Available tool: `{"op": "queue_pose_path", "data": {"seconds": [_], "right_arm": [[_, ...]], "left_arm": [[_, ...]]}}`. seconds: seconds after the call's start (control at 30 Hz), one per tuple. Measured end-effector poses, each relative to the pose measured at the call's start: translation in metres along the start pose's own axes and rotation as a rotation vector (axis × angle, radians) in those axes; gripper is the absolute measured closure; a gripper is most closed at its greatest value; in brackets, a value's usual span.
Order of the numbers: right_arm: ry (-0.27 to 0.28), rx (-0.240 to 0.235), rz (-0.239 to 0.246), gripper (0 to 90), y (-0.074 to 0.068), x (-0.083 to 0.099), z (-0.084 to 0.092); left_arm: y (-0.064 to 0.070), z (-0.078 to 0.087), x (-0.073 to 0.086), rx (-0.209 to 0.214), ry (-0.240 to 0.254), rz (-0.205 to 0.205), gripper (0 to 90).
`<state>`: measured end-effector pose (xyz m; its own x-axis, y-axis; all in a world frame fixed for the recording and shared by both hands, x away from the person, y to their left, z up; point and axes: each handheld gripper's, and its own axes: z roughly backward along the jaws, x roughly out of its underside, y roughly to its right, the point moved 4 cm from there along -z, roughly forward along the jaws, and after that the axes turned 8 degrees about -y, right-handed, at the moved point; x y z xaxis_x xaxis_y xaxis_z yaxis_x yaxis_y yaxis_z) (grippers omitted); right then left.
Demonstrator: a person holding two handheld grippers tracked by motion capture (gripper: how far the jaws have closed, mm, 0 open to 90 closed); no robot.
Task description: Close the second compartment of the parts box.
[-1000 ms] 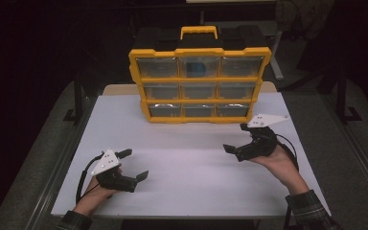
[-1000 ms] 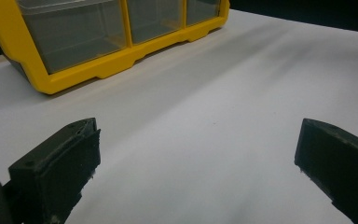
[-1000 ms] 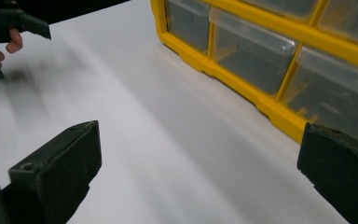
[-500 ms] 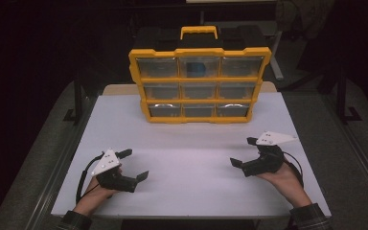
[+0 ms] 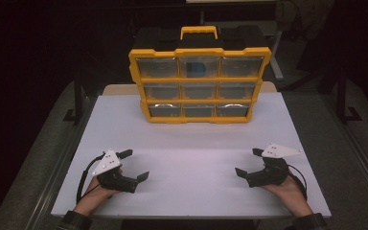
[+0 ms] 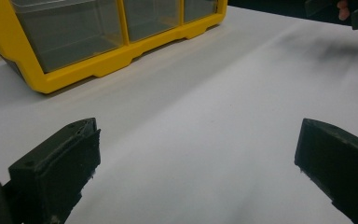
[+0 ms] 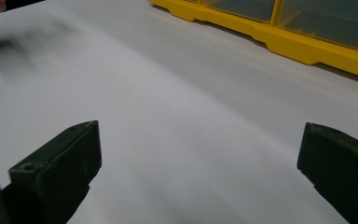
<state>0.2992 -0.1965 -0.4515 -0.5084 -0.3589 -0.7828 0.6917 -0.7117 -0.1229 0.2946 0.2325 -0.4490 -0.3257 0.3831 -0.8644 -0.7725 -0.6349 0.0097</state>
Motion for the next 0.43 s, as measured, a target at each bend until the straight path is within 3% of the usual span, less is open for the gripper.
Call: {"op": "queue_pose_path", "data": {"seconds": [0.43], "right_arm": [[-0.018,0.004,0.007,0.0,0.0008,0.0083,-0.0006]], "left_arm": [[0.0001,-0.0012,0.0006,-0.002,-0.009,-0.008,0.0]]}}
